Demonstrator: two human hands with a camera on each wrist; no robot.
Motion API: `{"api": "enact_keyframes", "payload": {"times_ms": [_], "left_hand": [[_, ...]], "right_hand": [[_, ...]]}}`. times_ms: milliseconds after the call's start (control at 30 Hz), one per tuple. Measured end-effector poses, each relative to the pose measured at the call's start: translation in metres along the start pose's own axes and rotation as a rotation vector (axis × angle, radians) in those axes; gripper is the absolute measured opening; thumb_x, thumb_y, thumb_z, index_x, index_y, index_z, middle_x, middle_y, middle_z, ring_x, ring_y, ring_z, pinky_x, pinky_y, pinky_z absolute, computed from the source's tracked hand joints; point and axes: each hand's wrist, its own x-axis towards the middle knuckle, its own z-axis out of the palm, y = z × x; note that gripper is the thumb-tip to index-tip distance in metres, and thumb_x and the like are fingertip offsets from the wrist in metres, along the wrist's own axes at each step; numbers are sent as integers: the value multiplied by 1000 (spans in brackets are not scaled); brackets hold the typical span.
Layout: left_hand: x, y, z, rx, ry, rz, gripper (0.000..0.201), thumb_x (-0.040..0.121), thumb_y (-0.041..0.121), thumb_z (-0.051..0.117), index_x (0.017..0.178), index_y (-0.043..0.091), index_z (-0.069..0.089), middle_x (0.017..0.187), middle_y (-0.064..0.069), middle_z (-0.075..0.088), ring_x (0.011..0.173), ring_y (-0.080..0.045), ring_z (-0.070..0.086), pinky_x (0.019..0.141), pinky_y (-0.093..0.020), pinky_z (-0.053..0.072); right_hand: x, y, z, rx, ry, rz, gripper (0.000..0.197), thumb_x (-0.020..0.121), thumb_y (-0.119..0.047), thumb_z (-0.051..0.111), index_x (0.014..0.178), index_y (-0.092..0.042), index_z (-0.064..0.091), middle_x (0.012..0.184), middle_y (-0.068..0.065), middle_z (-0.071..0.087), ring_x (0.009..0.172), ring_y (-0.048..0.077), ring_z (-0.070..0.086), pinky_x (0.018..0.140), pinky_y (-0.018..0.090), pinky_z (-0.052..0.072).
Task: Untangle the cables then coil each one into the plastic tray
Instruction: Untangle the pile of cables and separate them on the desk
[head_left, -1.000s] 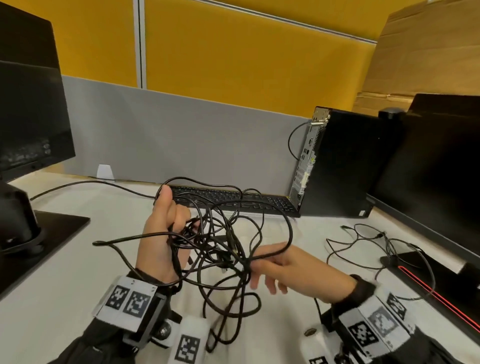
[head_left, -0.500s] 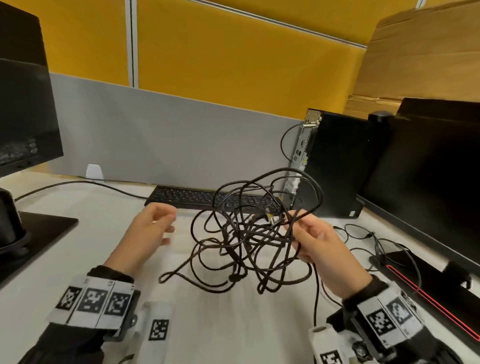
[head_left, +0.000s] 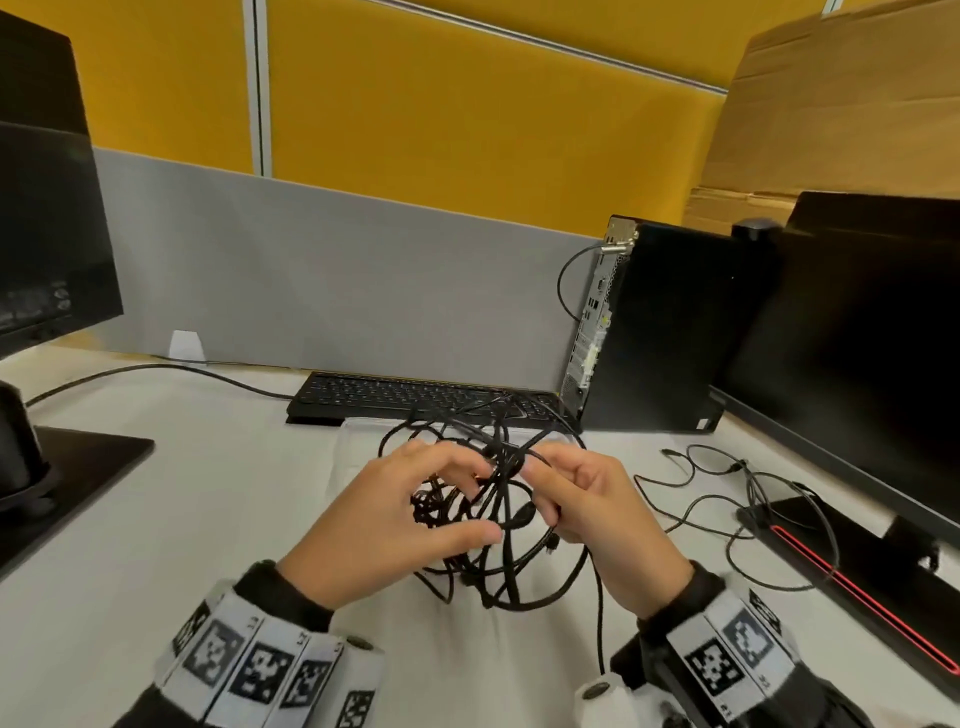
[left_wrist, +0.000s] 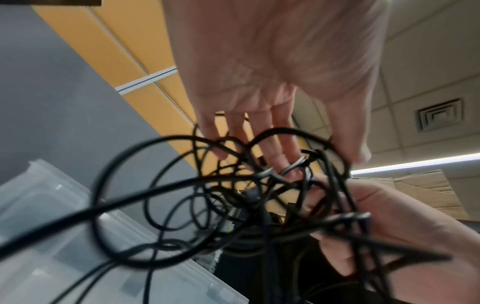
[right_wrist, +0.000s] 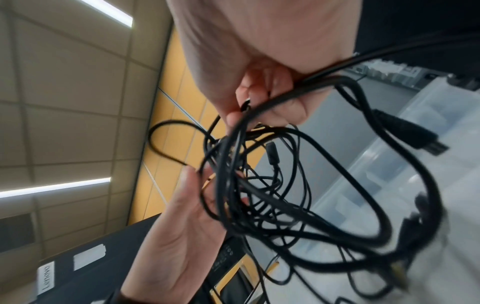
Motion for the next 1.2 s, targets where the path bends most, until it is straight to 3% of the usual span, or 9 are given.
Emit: {"api": "enact_keyframes", "payload": {"times_ms": [100, 200, 400, 633, 733, 833, 933, 1033, 1200], "left_hand": [[0, -5, 3, 4, -69, -44, 51, 64, 62, 65, 109, 40, 60, 93, 27, 64, 95, 5, 58, 88, -15, 43], [0, -8, -2, -102, -121, -135, 34, 74, 41, 75, 104, 31, 64, 79, 14, 65, 79, -3, 61, 84, -26, 49], [2, 0, -7, -409, -155, -250, 19, 86, 40, 56, 70, 35, 65, 54, 8, 47, 60, -10, 51, 67, -17, 48], [4, -6, -9, -355, -30, -350, 10, 81, 28, 67, 80, 20, 73, 61, 9, 61, 49, -9, 53, 53, -17, 46], [5, -9, -8, -361, 16, -423, 20, 91, 22, 57, 79, 19, 73, 46, 9, 52, 40, -6, 46, 50, -21, 44], [8, -9, -5, -462, 52, -472, 49, 97, 21, 45, 53, 21, 66, 40, 5, 40, 36, -9, 40, 48, -26, 44], [8, -8, -5, -450, 65, -477, 46, 98, 23, 40, 57, 12, 57, 47, -5, 54, 40, -11, 52, 47, -24, 47], [8, -10, -7, -409, 42, -460, 39, 100, 22, 35, 70, 5, 54, 55, -9, 64, 48, -16, 57, 44, -18, 44], [8, -14, -14, -374, -34, -488, 36, 101, 25, 32, 71, 8, 45, 61, -13, 69, 46, -24, 53, 45, -24, 44]], "right_hand": [[0, 0, 5, 17, -47, 12, 15, 90, -20, 57, 81, -15, 68, 45, -2, 41, 39, 2, 29, 41, 11, 24], [0, 0, 6, -3, -60, -3, 14, 91, -18, 57, 85, -12, 68, 44, -2, 43, 38, 1, 32, 42, 8, 26], [8, 2, -8, -81, 86, -71, 18, 93, -16, 53, 92, -4, 66, 45, -3, 45, 38, 1, 37, 43, 7, 32], [7, 12, -22, -397, 139, -220, 4, 92, -22, 56, 94, -24, 58, 50, 2, 59, 44, 4, 45, 52, 9, 35], [7, 14, -31, -668, 143, -324, 12, 88, -31, 60, 98, -35, 55, 53, -6, 55, 54, 5, 51, 55, 9, 38], [4, 11, -34, -893, 155, -479, 20, 84, -45, 55, 94, -31, 65, 71, -22, 57, 67, -1, 55, 62, 7, 41], [4, 6, -35, -760, 208, -548, 14, 82, -36, 61, 79, -23, 65, 59, -23, 53, 58, 0, 49, 56, 5, 33], [8, 2, -44, -456, 224, -430, 26, 84, -36, 58, 68, -16, 59, 54, -14, 46, 50, 4, 38, 50, 10, 28], [11, 9, -70, -118, 543, -246, 29, 94, -22, 54, 67, -15, 48, 50, -12, 35, 44, 5, 27, 40, 16, 24]]}}
